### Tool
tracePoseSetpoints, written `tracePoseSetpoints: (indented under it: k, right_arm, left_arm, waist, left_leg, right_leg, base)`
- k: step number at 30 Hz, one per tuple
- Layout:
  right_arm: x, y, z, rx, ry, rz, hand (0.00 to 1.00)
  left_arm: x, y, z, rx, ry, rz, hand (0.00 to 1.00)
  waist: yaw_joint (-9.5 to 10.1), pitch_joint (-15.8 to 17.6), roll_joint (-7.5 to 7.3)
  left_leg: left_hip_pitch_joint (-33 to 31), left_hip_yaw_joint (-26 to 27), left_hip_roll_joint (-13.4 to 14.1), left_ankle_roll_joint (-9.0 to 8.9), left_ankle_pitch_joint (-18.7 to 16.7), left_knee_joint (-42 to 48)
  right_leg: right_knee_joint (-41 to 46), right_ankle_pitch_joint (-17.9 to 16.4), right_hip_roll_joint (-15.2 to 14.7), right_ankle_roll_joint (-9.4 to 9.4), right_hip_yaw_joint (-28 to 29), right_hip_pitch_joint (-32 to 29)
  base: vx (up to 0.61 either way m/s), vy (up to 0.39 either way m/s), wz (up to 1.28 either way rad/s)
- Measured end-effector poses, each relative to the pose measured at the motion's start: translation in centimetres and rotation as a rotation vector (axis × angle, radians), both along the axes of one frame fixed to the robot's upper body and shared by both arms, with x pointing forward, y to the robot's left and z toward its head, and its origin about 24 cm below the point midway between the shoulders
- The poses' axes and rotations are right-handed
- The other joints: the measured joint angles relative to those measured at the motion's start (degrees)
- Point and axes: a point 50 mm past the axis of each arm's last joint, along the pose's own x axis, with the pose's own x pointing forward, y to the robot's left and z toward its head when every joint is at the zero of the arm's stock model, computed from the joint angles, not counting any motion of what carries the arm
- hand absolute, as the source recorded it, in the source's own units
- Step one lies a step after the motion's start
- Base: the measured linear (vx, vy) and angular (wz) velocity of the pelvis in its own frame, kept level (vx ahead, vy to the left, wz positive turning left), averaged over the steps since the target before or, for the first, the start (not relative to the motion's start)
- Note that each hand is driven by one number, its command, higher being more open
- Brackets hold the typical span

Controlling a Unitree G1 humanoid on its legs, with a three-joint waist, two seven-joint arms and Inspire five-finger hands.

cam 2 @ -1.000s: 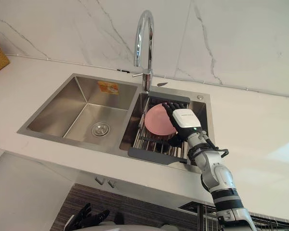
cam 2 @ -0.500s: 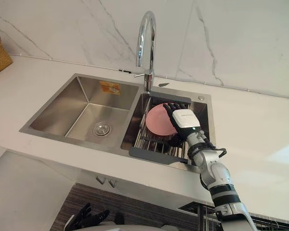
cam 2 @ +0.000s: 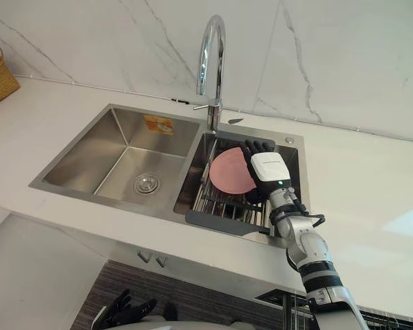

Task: Walk over to the sink, pick up the cup, carry it to the dishwasher, place the cup inside the dishwasher, then close the dishwasher door

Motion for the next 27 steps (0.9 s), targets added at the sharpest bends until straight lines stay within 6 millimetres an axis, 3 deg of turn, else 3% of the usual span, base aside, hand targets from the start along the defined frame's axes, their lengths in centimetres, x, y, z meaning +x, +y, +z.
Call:
tracePoseSetpoints:
  k: [4,5,16,20,27]
  right_arm:
    - [0.0,0.2,-0.2,-0.002,0.008,0.012,1.0]
    - [0.0,0.2,-0.3,-0.003,0.014,0.012,0.0]
    - [0.5,0.6,-1.2,-0.01,0.078,0.029,0.0]
    - [1.7,1.1,0.5,0.01,0.013,0.048,0.0]
    - [1.8,1.3,0.8,0.045,0.009,0.049,0.0]
  left_arm:
    - [0.2,0.0,0.1,-0.001,-0.008,-0.004,1.0]
    - [0.2,0.0,0.1,-0.001,-0.008,-0.004,1.0]
    - [0.4,0.1,0.2,0.0,-0.02,-0.009,1.0]
    - [0.5,0.2,0.3,-0.002,-0.026,-0.015,1.0]
    - [0.9,0.3,0.4,-0.004,-0.039,-0.022,1.0]
  waist:
    - [0.32,0.12,-0.09]
    - [0.36,0.15,-0.12]
    - [0.76,1.39,-0.55]
    - [0.8,1.61,-0.81]
    - [1.7,2.08,-1.17]
  left_leg:
    - [0.0,-0.01,-0.01,0.0,0.0,0.0]
    - [0.0,-0.01,-0.02,0.0,0.0,0.0]
    - [-0.1,-0.04,-0.03,0.01,0.0,0.0]
    - [-0.13,-0.04,-0.07,0.03,-0.03,0.01]
    - [-0.16,0.05,-0.11,0.05,-0.09,0.01]
  right_leg:
    - [0.01,0.0,-0.01,0.0,0.0,0.0]
    - [0.01,0.0,-0.01,0.0,0.0,0.0]
    - [0.13,0.0,-0.02,0.0,0.03,-0.05]
    - [0.14,0.0,-0.05,0.01,0.1,-0.16]
    - [0.19,-0.01,-0.11,0.03,0.18,-0.14]
  base:
    - [0.0,0.0,0.0]
    - [0.0,0.0,0.0]
    - [0.0,0.0,0.0]
    - [0.0,0.0,0.0]
    - [0.0,0.0,0.0]
